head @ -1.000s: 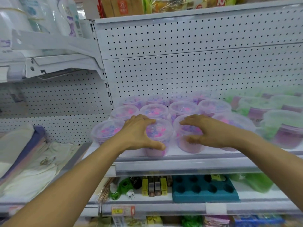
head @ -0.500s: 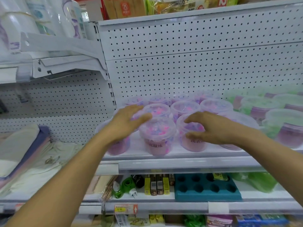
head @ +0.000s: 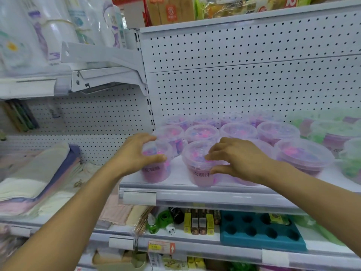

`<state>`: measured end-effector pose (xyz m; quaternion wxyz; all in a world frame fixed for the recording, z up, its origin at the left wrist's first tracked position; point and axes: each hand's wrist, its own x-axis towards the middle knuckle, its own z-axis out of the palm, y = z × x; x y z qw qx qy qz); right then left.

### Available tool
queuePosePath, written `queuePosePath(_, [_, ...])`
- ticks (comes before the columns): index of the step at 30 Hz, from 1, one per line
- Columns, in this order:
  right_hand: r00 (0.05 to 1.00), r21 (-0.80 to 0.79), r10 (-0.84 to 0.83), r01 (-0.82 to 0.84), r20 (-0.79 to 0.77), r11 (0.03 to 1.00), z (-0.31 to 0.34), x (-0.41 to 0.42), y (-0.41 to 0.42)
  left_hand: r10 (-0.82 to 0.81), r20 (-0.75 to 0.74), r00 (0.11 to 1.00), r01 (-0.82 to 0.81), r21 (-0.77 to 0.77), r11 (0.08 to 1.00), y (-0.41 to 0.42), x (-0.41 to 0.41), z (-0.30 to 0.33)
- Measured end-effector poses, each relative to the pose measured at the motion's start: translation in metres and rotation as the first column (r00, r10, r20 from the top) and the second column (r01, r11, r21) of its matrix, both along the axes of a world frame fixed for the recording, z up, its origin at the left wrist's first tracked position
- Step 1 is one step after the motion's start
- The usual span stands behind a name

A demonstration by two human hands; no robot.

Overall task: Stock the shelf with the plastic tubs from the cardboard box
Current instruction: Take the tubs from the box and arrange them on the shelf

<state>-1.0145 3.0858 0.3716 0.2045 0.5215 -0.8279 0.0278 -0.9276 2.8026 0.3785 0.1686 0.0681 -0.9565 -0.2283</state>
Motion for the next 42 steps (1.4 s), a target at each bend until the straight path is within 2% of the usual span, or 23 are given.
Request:
queuePosePath(2, [0.997,0.026,0.052,-0.051,-0.057,0.998,-0.003,-0.001,0.003,-0.133,-0.088,0.987,0.121,-0.13,0.984,0.018,0.0,0.003])
queuePosePath(5, [0.994,0.038,0.089,-0.087,-0.062,0.995,-0.007,-0.004,0.009,-0.212,-0.082,0.974,0.185,-0.256,0.949,0.036,-0.006,0.003])
queuePosePath(11, [0.994,-0.016,0.107,-0.107,-0.018,0.994,-0.003,-0.007,0.021,-0.11,-0.046,0.993,0.107,-0.07,0.992,0.014,-0.009,0.004])
queuePosePath(16, [0.998,-0.013,0.064,-0.064,-0.011,0.998,-0.001,-0.006,0.021,-0.066,0.159,0.985,0.046,0.121,0.992,-0.005,0.003,0.013])
queuePosePath(19, [1.0,-0.026,0.016,-0.016,0.01,1.0,-0.002,-0.006,0.02,0.032,0.204,0.978,-0.043,0.051,0.998,-0.007,0.003,0.008])
queuePosePath(27, [0.996,0.022,-0.084,0.084,0.034,0.996,-0.001,-0.004,0.014,0.018,0.2,0.98,-0.026,0.038,0.999,0.012,-0.008,0.004])
queuePosePath(37, [0.978,0.005,-0.198,0.198,0.066,0.98,-0.004,0.007,0.01,-0.019,0.198,0.98,-0.009,0.137,0.99,0.011,-0.009,0.001])
queuePosePath(40, [0.972,-0.024,-0.199,0.204,0.125,0.979,0.001,0.012,0.018,-0.009,0.144,0.989,-0.009,0.123,0.992,0.016,-0.004,-0.001])
queuePosePath(42, [0.961,-0.07,-0.234,0.246,0.149,0.967,0.008,0.017,0.033,-0.013,0.082,0.997,0.01,0.031,0.999,0.026,0.0,-0.006])
